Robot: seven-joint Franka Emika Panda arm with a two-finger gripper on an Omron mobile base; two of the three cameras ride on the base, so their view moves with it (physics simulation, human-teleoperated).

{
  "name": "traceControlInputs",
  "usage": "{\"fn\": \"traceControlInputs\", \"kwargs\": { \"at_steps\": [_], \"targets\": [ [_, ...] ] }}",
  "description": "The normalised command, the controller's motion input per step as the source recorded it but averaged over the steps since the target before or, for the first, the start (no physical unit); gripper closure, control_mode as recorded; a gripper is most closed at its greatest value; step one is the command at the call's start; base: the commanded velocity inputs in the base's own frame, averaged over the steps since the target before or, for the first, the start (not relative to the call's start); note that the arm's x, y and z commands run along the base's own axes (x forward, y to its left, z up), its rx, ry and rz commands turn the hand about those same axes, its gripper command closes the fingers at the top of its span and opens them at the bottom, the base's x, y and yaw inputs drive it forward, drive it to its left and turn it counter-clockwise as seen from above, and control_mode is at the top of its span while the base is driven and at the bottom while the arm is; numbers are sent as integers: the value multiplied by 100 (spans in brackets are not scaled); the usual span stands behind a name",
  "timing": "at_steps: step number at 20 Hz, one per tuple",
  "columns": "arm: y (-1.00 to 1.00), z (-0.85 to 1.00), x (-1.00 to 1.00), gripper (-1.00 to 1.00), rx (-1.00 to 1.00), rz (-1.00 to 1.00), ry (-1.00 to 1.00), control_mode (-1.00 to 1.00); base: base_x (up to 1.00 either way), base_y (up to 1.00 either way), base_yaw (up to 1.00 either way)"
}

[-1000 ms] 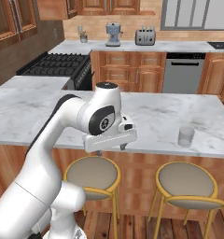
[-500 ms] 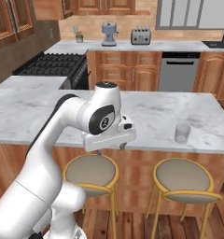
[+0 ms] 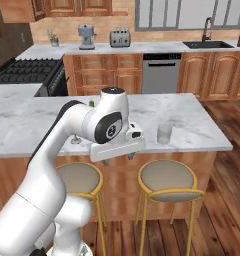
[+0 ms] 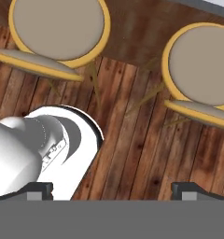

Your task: There is a wine glass and glass cup on the dining counter. Place the wine bottle next to the wine glass and the juice bottle next to the glass cup.

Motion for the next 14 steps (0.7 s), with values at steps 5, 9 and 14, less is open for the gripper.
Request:
{"fn": "traceControlInputs", "kwargs": {
  "at_steps": [5,9,14],
  "targets": [
    [0,0,0,-100,0,0,0,100,10,-70,-11],
    [0,0,0,-100,0,0,0,100,26,-67,-1],
    [0,0,0,-100,0,0,0,100,31,-66,0]
  ]
}}
